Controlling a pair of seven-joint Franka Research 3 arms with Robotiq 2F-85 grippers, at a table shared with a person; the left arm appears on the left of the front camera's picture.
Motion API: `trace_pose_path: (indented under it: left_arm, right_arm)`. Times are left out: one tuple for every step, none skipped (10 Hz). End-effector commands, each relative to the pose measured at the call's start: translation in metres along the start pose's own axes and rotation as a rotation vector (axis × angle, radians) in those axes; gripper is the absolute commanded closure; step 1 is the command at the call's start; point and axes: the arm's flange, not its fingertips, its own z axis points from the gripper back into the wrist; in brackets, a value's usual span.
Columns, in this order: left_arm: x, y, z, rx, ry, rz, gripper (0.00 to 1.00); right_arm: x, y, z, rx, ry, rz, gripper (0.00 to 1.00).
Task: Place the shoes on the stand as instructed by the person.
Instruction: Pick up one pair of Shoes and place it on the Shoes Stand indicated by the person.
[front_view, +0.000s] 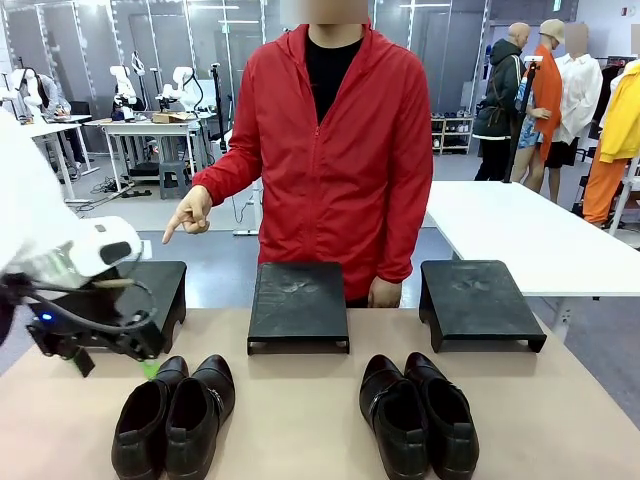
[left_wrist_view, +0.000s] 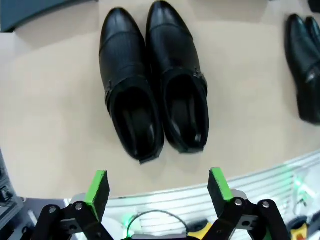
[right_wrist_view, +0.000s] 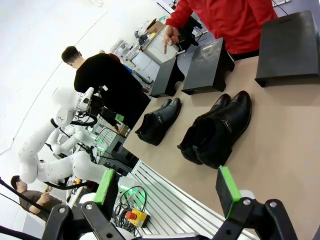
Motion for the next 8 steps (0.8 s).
trace_pose_path:
  left_arm:
    - [-0.026,0.007,-0.055,0.042,-0.042,0.092,0.00]
    - [-0.031,0.010,-0.068,0.061,-0.049,0.117,0.00]
    - [-0.036,0.010,-0.078,0.048,-0.051,0.123,0.00]
    - [-0.040,0.013,-0.087,0.022,-0.067,0.148,0.00]
    - [-0.041,0.014,-0.094,0.009,-0.077,0.192,0.00]
    - [-0.046,0.018,-0.104,-0.007,-0.046,0.241,0.00]
    - [-0.050,0.018,-0.112,0.007,-0.037,0.247,0.00]
    - [-0.054,0.020,-0.120,0.006,-0.035,0.258,0.00]
  right_arm:
    - [0.001,0.001,0.001,0.006,-0.011,0.022,0.00]
    - [0.001,0.001,0.001,0.006,-0.011,0.022,0.00]
    - [0.001,0.001,0.001,0.006,-0.011,0.022,0.00]
    - [0.001,0.001,0.001,0.006,-0.011,0.022,0.00]
    - [0.001,0.001,0.001,0.006,-0.011,0.022,0.00]
    - [0.001,0.001,0.001,0.006,-0.011,0.022,0.00]
    - [0.001,0.001,0.001,0.006,-0.011,0.022,0.00]
    - [0.001,0.001,0.001,0.006,-0.011,0.022,0.00]
